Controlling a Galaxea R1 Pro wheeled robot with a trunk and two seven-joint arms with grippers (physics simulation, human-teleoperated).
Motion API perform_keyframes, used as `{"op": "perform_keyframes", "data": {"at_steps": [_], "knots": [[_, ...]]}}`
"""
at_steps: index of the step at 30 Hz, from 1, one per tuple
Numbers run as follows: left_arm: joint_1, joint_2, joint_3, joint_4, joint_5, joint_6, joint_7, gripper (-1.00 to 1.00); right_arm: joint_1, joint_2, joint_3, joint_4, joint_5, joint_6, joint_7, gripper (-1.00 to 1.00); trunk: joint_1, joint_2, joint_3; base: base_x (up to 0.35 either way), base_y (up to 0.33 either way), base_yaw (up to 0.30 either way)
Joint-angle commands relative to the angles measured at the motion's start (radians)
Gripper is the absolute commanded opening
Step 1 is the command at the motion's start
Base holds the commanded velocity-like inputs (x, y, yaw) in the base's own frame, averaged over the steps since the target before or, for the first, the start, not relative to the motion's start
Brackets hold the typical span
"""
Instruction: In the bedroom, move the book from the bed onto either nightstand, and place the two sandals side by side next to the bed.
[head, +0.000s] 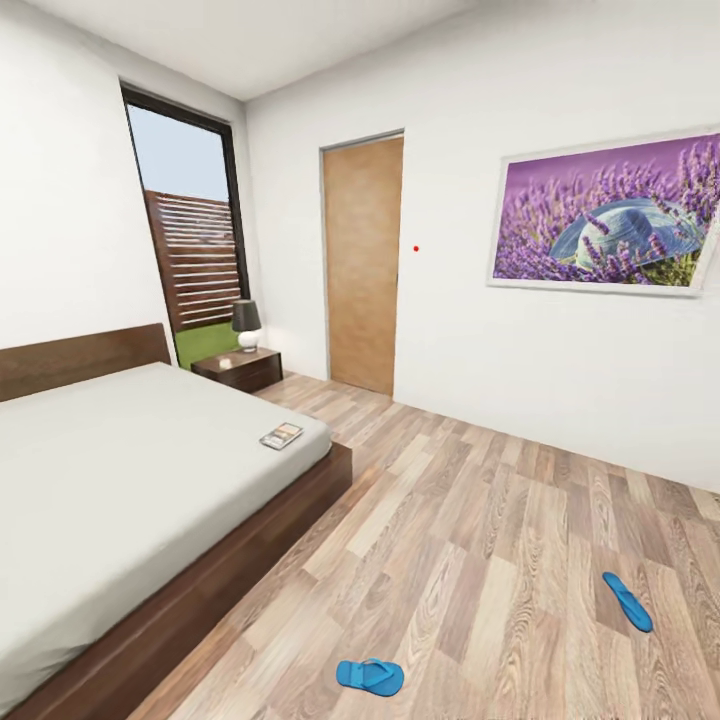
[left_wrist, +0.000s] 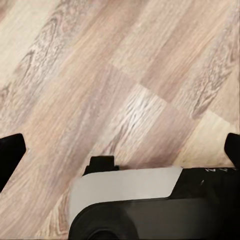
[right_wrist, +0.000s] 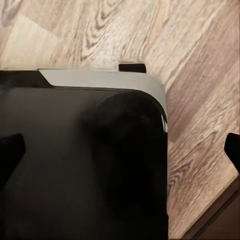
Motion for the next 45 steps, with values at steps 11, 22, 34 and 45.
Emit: {"op": "perform_keyframes", "data": {"at_steps": [11,22,34,45], "knots": [[0.000,-0.044,-0.001,-0.189,0.002,-0.021,-0.001,1.00,0.000,-0.001,-0.003,-0.191,0.000,-0.019,-0.001,1.00,0.000,-0.001,0.005,0.000,0.000,-0.224],[-0.001,-0.039,0.001,-0.196,0.000,-0.075,0.001,1.00,0.000,-0.001,-0.006,-0.203,-0.002,-0.053,0.000,1.00,0.000,-0.001,0.006,0.000,0.000,-0.129],[-0.001,-0.038,0.002,-0.197,-0.002,-0.077,0.001,1.00,0.000,0.002,-0.007,-0.202,-0.002,-0.064,0.001,1.00,0.000,-0.001,0.009,0.000,0.000,-0.278],[-0.001,-0.038,0.001,-0.197,-0.004,-0.077,0.001,1.00,0.000,0.002,-0.006,-0.202,-0.003,-0.064,0.000,1.00,0.000,-0.001,0.014,0.000,0.000,-0.295]]}}
